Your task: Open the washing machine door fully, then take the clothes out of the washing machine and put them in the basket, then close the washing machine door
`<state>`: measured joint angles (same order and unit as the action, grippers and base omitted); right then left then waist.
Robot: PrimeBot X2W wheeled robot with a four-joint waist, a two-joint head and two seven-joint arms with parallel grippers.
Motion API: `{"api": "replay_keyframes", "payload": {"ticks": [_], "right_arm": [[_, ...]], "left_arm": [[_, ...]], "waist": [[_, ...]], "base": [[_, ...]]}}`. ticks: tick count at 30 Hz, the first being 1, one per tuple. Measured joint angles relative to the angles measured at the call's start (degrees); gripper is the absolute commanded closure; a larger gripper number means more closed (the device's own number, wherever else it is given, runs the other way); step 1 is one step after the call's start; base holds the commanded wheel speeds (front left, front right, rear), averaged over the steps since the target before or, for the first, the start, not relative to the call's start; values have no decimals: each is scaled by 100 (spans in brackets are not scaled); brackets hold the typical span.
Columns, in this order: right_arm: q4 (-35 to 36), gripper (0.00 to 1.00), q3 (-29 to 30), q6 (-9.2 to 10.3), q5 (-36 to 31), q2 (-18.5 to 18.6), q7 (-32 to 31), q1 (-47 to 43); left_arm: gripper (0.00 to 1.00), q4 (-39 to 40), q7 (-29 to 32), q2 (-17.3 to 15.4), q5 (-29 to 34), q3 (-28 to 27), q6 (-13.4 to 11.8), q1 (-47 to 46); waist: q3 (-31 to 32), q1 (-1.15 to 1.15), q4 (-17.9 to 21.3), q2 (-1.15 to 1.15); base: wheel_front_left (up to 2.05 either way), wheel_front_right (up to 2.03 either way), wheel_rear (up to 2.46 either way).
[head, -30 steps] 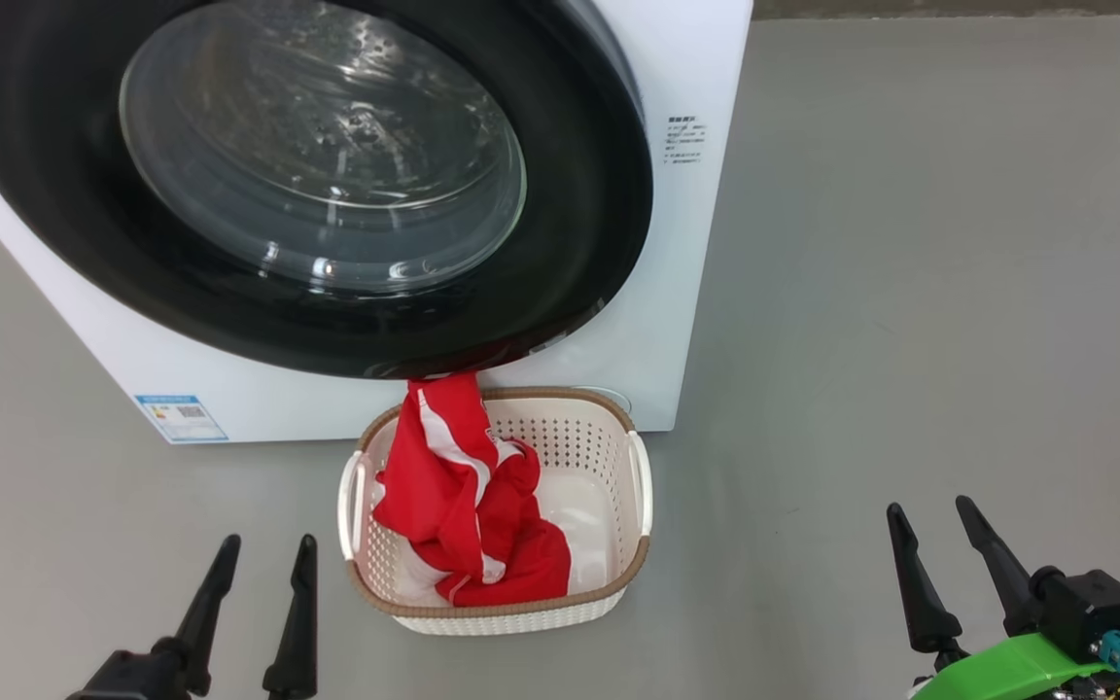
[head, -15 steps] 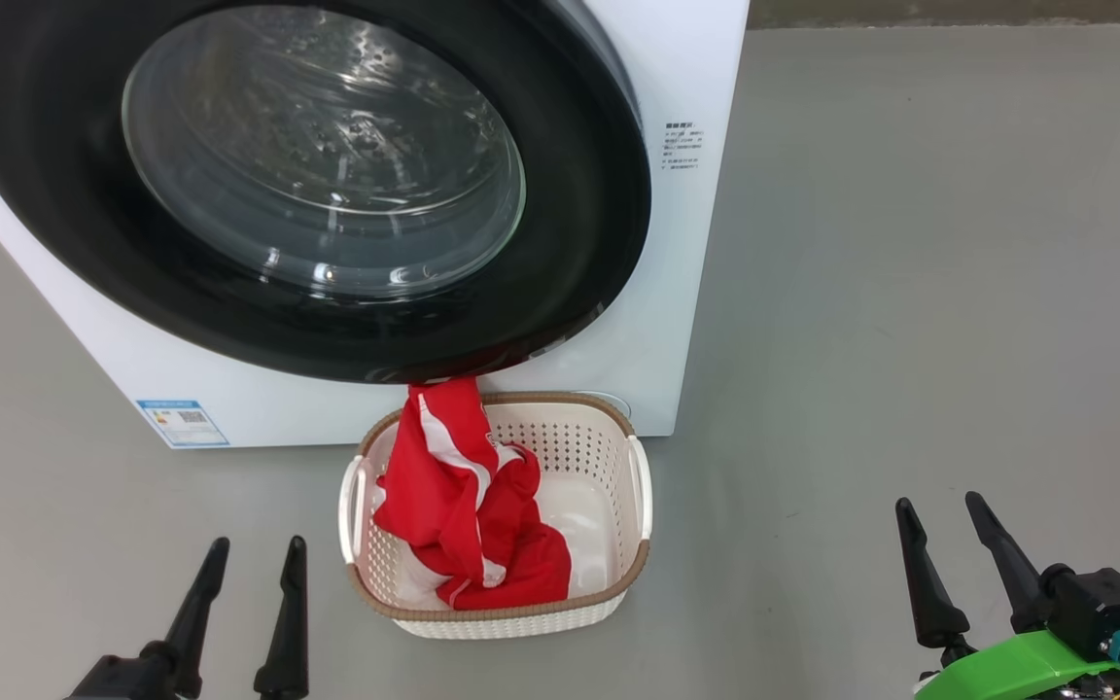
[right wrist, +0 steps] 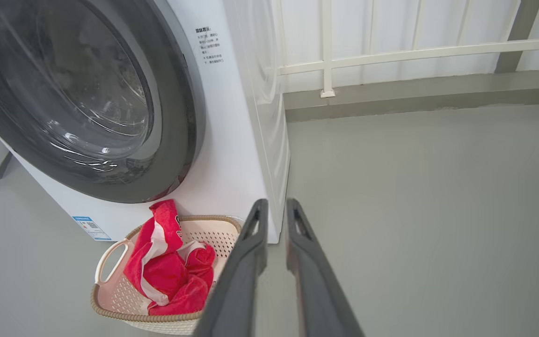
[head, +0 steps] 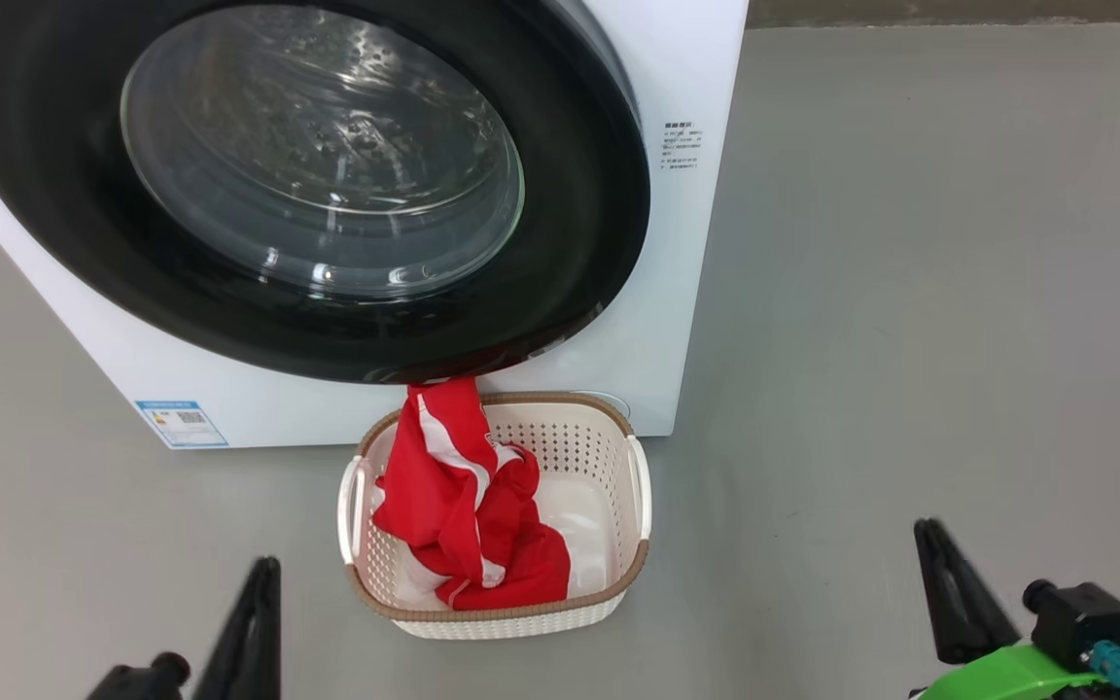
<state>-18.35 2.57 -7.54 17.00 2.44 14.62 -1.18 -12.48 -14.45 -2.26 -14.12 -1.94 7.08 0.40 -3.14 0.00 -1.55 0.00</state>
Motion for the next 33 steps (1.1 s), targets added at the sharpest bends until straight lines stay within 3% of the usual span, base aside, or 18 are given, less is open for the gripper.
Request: {"api": "replay_keyframes", "payload": {"ticks": [33], "right_arm": [[-96, 100, 63, 0, 1880, -65, -514, -36]], "left_arm": [[100, -198, 538, 44, -1940, -15, 0, 51]], "waist": [[77, 1, 40, 0]], "base": [[0, 0, 0]]}}
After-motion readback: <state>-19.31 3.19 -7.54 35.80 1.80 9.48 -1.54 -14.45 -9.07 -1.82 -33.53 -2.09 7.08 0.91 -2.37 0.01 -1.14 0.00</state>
